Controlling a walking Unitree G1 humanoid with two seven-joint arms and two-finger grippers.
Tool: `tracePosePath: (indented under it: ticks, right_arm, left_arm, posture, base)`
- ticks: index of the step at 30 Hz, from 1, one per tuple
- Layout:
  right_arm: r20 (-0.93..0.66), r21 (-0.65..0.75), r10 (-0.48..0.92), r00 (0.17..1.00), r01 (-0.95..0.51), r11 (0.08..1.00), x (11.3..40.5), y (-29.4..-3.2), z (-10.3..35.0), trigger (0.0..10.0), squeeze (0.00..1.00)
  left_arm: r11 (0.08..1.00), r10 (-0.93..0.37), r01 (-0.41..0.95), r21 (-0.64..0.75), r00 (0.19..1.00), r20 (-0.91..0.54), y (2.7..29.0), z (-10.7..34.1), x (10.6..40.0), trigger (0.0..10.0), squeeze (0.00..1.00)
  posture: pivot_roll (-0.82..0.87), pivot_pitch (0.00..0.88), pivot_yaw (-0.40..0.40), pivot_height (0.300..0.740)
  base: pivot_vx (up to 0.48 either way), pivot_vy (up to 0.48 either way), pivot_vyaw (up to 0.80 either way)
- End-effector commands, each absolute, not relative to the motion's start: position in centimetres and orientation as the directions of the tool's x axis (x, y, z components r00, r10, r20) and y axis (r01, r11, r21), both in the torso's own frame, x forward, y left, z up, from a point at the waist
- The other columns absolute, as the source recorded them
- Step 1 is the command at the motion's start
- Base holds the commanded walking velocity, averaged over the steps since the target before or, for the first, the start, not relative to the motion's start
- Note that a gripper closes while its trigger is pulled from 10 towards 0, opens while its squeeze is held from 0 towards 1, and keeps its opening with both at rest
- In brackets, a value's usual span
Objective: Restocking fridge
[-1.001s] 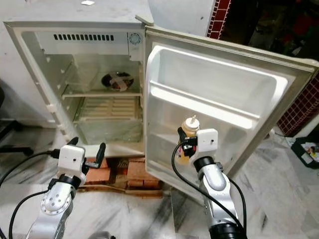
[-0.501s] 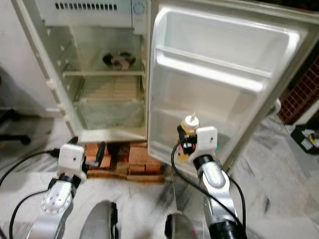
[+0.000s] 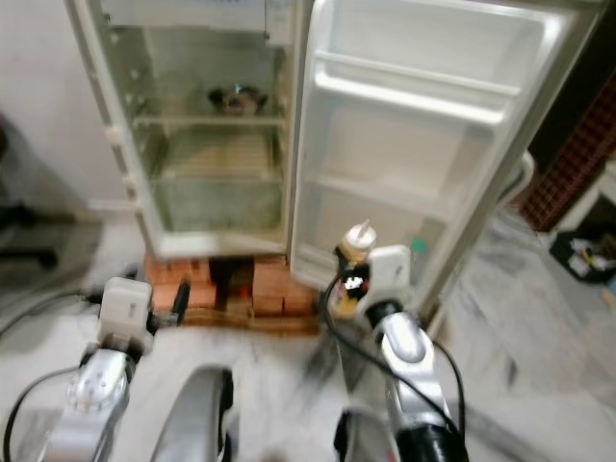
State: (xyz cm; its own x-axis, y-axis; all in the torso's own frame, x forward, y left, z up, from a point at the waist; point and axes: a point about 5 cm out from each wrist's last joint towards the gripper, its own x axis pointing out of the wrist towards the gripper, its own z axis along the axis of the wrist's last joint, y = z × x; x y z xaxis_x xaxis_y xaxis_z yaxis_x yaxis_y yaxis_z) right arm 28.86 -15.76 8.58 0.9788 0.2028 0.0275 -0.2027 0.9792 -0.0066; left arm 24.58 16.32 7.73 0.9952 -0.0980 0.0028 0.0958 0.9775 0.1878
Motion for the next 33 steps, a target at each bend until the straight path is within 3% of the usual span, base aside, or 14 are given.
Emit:
tracePosePath:
  ticks: [1, 33]
  right_arm:
    - [0.059, -0.010, 0.208, 0.976, -0.208, 0.978, 29.18, -15.39, 9.27, 10.0, 0.00]
    - [0.072, -0.018, 0.215, 0.974, -0.215, 0.977, 29.48, -15.23, 9.33, 10.0, 0.00]
  left_arm:
    - [0.977, -0.104, 0.109, 0.184, 0.994, -0.040, 16.33, 6.89, 24.16, 10.0, 0.00]
    - [0.976, -0.119, 0.124, 0.179, 0.992, -0.042, 15.94, 6.81, 24.36, 10.0, 0.00]
  posture:
    - [0.03, 0.002, -0.048, 0.626]
    - [0.02, 0.004, -0.048, 0.626]
  base:
    - [0.000, 0.000, 0.00]
    - [0.273, 0.000, 0.00]
